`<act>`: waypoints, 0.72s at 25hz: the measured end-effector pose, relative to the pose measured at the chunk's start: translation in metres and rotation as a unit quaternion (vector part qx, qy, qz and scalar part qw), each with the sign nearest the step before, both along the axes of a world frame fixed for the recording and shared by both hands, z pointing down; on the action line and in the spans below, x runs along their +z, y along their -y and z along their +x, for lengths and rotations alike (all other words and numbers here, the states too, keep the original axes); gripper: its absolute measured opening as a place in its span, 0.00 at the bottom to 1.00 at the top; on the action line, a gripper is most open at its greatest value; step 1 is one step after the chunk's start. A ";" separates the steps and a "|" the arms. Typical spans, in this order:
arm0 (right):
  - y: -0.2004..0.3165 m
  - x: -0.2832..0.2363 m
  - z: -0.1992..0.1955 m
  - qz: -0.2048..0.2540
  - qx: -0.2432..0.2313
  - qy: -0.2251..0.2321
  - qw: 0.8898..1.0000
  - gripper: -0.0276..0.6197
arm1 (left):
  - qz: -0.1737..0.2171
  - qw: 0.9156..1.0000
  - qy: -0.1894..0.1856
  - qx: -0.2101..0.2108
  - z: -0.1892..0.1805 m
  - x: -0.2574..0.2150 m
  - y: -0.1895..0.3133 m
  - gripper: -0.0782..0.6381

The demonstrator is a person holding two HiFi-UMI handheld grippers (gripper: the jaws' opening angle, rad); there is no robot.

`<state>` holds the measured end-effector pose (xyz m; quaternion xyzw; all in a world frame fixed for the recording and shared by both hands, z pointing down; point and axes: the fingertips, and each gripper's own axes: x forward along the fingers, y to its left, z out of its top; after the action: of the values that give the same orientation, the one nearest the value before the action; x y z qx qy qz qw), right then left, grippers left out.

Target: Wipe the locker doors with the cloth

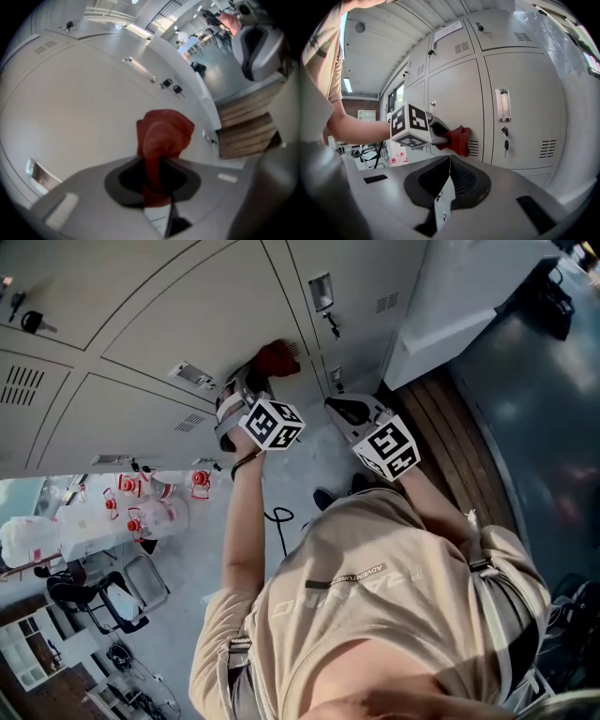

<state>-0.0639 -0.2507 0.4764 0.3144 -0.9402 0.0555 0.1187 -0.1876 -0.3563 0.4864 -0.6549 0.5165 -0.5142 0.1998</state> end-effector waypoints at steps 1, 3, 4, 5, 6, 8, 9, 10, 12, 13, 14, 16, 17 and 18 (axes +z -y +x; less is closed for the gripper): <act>0.000 0.001 0.001 -0.001 0.001 -0.001 1.000 0.06 | -0.013 1.000 0.000 0.002 0.001 0.014 0.000 0.22; 0.000 0.002 0.004 -0.003 0.003 -0.003 1.000 0.06 | -0.038 0.999 0.001 0.002 0.003 0.040 0.000 0.22; 0.000 0.002 0.006 -0.004 0.003 -0.004 1.000 0.07 | -0.051 0.999 0.003 0.001 0.003 0.052 0.000 0.22; 0.000 0.003 0.008 -0.004 0.005 -0.006 1.000 0.06 | -0.065 0.998 0.005 -0.001 0.003 0.064 0.000 0.22; 0.000 0.003 0.010 -0.004 0.006 -0.007 1.000 0.06 | -0.080 0.997 0.006 -0.003 0.002 0.076 0.000 0.22; 0.000 0.003 0.016 -0.005 0.011 -0.008 1.000 0.06 | -0.102 0.995 0.011 -0.006 0.000 0.094 -0.001 0.22; 0.000 0.004 0.019 -0.005 0.013 -0.009 1.000 0.07 | -0.105 0.994 0.015 -0.006 0.000 0.098 -0.001 0.22; 0.000 0.005 0.023 -0.006 0.016 -0.010 1.000 0.07 | -0.103 0.994 0.018 -0.005 0.000 0.098 -0.002 0.22; 0.000 0.007 0.029 -0.009 0.020 -0.011 1.000 0.07 | -0.089 0.996 0.020 -0.001 0.003 0.085 -0.003 0.22; 0.000 0.008 0.031 -0.010 0.021 -0.011 1.000 0.06 | -0.077 0.997 0.018 0.001 0.006 0.073 -0.004 0.22; 0.000 0.008 0.032 -0.011 0.021 -0.010 1.000 0.07 | -0.065 0.998 0.016 0.003 0.010 0.058 -0.005 0.22; 0.001 0.007 0.033 -0.010 0.018 -0.008 1.000 0.07 | -0.040 0.999 0.014 0.007 0.018 0.019 -0.007 0.22; 0.001 0.005 0.032 -0.008 0.015 -0.008 1.000 0.06 | -0.026 1.000 0.015 0.009 0.023 -0.003 -0.008 0.22; 0.003 0.003 0.030 -0.005 0.011 -0.007 1.000 0.07 | -0.009 1.000 0.015 0.011 0.027 -0.027 -0.010 0.22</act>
<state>-0.0334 -0.2533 0.4793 0.3241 -0.9357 0.0592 0.1262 -0.1602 -0.3468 0.4596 -0.6547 0.5012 -0.5264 0.2073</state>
